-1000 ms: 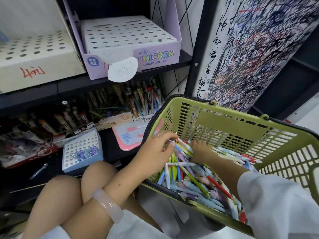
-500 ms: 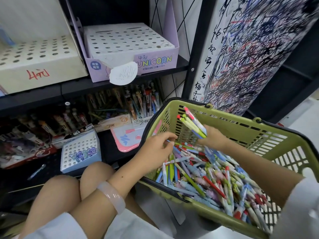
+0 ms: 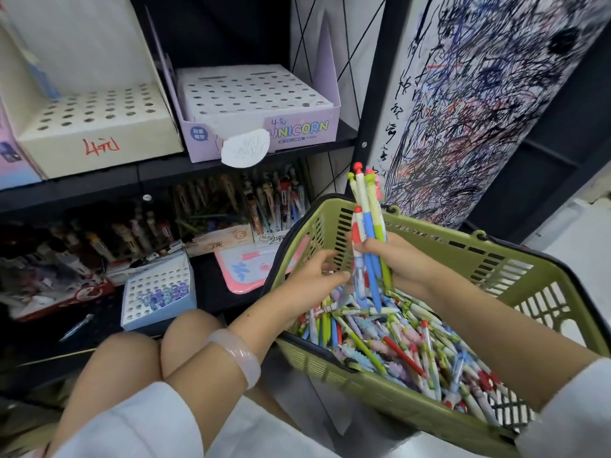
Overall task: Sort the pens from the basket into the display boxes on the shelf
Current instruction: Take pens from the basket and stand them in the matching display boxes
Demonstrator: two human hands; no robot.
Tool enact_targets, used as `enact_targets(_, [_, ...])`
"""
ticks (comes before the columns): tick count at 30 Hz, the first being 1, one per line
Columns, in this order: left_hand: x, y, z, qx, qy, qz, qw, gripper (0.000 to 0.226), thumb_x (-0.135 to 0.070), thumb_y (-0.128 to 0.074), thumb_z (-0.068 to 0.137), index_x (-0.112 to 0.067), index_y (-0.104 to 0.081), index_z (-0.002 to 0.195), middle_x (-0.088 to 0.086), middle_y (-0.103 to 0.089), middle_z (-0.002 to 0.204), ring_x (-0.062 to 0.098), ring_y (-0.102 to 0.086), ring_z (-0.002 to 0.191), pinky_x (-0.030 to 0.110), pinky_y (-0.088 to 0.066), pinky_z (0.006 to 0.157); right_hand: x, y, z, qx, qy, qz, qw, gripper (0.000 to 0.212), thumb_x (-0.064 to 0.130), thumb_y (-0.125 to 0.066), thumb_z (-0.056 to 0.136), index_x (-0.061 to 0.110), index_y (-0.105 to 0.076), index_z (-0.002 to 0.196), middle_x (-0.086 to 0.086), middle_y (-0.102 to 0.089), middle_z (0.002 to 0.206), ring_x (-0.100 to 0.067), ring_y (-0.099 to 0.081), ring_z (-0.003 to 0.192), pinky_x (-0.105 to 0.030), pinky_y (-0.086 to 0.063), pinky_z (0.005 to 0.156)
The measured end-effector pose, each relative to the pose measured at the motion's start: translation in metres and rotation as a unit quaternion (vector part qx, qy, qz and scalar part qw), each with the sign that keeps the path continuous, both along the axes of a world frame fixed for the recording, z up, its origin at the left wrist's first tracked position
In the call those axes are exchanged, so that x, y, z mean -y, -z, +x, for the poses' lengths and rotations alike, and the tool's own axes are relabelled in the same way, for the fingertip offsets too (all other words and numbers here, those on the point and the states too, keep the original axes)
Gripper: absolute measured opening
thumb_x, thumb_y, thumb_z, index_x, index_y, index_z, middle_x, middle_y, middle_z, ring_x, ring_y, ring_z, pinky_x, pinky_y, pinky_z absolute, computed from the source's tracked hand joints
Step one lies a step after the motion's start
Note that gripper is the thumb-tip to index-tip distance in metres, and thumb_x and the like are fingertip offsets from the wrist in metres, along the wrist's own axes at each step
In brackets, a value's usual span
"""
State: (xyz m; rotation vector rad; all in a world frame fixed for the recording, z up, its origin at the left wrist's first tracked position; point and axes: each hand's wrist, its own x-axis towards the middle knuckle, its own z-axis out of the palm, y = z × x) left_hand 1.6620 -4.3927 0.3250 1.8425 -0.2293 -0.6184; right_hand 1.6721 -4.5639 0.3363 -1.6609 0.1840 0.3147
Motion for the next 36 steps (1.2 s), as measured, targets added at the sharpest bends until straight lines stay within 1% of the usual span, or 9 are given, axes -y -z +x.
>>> enact_targets(3, [0.000,0.003,0.001,0.014,-0.012,-0.016,1.000,0.063,-0.033,-0.057,0.088,-0.030,-0.027,0.143,0.000,-0.036,0.145,0.014,-0.038,0.128,0.032,-0.034,0.103,-0.009,-0.005,0.001,0.013,-0.008,0.011,1.000,0.013,0.014,-0.053,0.091,0.014,-0.060,0.102,-0.006,-0.059,0.093,-0.019,-0.058,0.086,-0.037,-0.048,0.087])
enact_targets(7, [-0.001,-0.006,0.000,0.005,-0.034,-0.074,0.997,0.069,-0.028,-0.060,0.071,-0.036,-0.033,0.134,-0.001,-0.037,0.143,0.009,-0.041,0.125,0.033,-0.033,0.106,-0.023,-0.009,0.002,0.002,-0.012,0.075,0.997,0.023,0.012,-0.051,0.093,0.007,-0.061,0.112,-0.014,-0.065,0.113,-0.026,-0.064,0.100,-0.041,-0.055,0.084])
enact_targets(11, [0.002,-0.014,0.000,-0.033,-0.049,-0.128,0.990,0.081,-0.027,-0.060,0.064,-0.039,-0.030,0.137,0.004,-0.033,0.148,0.021,-0.035,0.134,0.046,-0.037,0.106,-0.040,-0.013,0.003,0.020,-0.008,0.117,0.993,0.016,0.016,-0.054,0.092,0.014,-0.066,0.102,-0.008,-0.071,0.098,-0.018,-0.069,0.088,-0.030,-0.057,0.071])
enact_targets(16, [-0.006,-0.019,0.007,0.031,-0.019,-0.177,0.984,0.034,-0.016,-0.062,0.086,-0.036,-0.051,0.111,-0.006,-0.064,0.111,0.007,-0.060,0.107,0.024,-0.050,0.087,-0.057,-0.026,0.002,0.079,-0.063,0.052,0.994,0.014,0.028,-0.056,0.091,0.029,-0.061,0.105,0.007,-0.071,0.099,-0.010,-0.066,0.098,-0.026,-0.053,0.085])
enact_targets(21, [-0.021,-0.037,0.013,0.078,-0.090,-0.240,0.963,0.035,0.003,-0.059,0.084,-0.029,-0.061,0.094,-0.010,-0.071,0.087,0.010,-0.066,0.090,0.023,-0.053,0.076,-0.077,-0.055,0.007,0.108,-0.114,0.076,0.985,0.024,0.016,-0.056,0.092,0.020,-0.059,0.116,0.011,-0.070,0.096,-0.001,-0.067,0.089,-0.013,-0.052,0.070])
enact_targets(26, [-0.057,-0.069,0.022,0.120,-0.172,-0.262,0.942,0.033,0.007,-0.057,0.082,-0.024,-0.061,0.092,-0.011,-0.071,0.069,0.000,-0.067,0.070,0.016,-0.052,0.059,-0.118,-0.086,0.025,0.137,-0.160,0.073,0.975,0.018,0.019,-0.055,0.092,0.028,-0.058,0.108,0.008,-0.068,0.099,-0.005,-0.065,0.093,-0.019,-0.053,0.079])
enact_targets(30, [-0.100,-0.088,0.025,0.145,-0.197,-0.259,0.935,0.031,0.002,-0.059,0.077,-0.026,-0.062,0.090,0.003,-0.069,0.077,0.013,-0.065,0.075,0.022,-0.054,0.064,-0.165,-0.105,0.035,0.142,-0.218,0.071,0.963,0.010,0.020,-0.052,0.094,0.024,-0.059,0.101,0.009,-0.070,0.084,-0.003,-0.066,0.077,-0.015,-0.050,0.064])
enact_targets(33, [-0.131,-0.096,0.027,0.157,-0.231,-0.252,0.926,0.026,0.003,-0.052,0.083,-0.018,-0.062,0.094,-0.004,-0.063,0.055,0.007,-0.058,0.052,0.019,-0.047,0.047,-0.200,-0.117,0.039,0.156,-0.250,0.044,0.955,0.009,0.025,-0.051,0.095,0.019,-0.058,0.097,0.002,-0.067,0.078,-0.010,-0.060,0.062,-0.022,-0.045,0.051])
enact_targets(36, [-0.161,-0.105,0.032,0.167,-0.243,-0.248,0.923,0.021,0.001,-0.050,0.088,-0.010,-0.061,0.102,-0.004,-0.057,0.049,0.008,-0.051,0.044,0.019,-0.043,0.043,-0.231,-0.128,0.046,0.174,-0.268,0.043,0.947,0.014,0.029,-0.052,0.094,0.018,-0.058,0.098,0.004,-0.066,0.071,-0.009,-0.057,0.055,-0.022,-0.041,0.041])
